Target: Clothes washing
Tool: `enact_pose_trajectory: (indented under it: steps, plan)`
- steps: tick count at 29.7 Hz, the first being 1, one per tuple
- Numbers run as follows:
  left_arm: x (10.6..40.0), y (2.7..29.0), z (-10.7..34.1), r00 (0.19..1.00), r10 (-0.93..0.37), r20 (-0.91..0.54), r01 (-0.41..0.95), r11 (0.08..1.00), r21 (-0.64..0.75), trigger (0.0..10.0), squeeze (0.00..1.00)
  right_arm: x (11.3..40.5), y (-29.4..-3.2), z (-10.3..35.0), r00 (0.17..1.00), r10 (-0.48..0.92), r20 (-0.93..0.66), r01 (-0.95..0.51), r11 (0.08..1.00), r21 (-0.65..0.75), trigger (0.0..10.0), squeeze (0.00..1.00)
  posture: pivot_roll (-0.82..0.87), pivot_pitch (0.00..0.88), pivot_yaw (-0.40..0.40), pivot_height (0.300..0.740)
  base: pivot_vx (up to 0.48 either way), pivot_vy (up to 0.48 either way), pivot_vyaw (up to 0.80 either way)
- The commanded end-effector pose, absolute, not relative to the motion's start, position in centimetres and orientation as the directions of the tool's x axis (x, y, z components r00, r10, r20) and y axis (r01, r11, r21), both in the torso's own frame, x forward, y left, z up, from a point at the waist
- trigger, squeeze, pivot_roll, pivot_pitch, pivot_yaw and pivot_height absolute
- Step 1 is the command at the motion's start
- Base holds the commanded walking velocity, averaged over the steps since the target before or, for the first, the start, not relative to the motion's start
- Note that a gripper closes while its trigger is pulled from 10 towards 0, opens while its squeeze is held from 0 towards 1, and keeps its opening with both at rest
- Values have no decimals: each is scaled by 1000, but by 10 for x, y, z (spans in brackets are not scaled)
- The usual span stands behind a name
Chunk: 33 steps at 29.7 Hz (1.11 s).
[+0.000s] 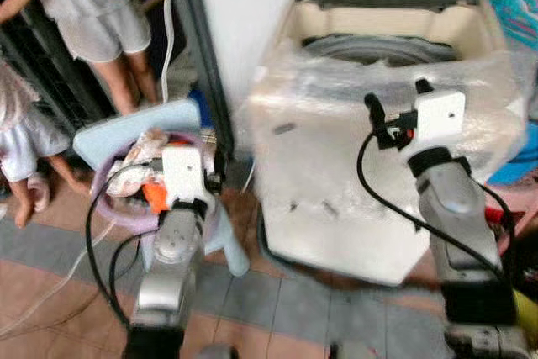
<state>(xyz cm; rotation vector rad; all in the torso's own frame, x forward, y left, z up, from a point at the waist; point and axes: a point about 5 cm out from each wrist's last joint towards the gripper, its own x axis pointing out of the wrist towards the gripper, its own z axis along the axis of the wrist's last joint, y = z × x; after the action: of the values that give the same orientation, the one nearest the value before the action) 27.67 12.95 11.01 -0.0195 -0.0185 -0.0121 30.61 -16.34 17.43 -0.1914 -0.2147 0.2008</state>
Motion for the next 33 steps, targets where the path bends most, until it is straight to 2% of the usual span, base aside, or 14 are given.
enact_pose_trajectory:
  steps: [1,9,15,22,27,33]
  plan:
    - [277,128,113,999,-5,42,5,1000,1,10000,0,303,-164,181,952,224,208,-177,959,-221,10000,1000,-74,0,92,740,0,0,800]
    - [275,133,113,999,-9,52,8,1000,28,10000,0,301,-166,174,963,211,170,-176,964,-197,10000,1000,-75,0,93,740,0,0,800]
    - [276,142,111,998,47,38,-48,999,13,10000,0,301,-160,169,963,237,127,-211,959,-188,10000,1000,-70,0,86,740,0,0,149]
    - [274,139,109,999,36,41,-36,999,4,10000,0,301,-157,165,957,274,98,-249,945,-211,10000,1000,-73,0,84,740,295,0,0]
    - [274,138,110,999,32,44,-32,999,-1,10000,0,298,-151,162,946,315,76,-292,932,-216,10000,1000,-76,0,83,740,372,0,510]
    - [274,137,110,999,31,42,-31,999,-6,10000,0,297,-149,156,942,334,42,-319,925,-207,10000,1000,-77,0,83,740,400,0,-103]
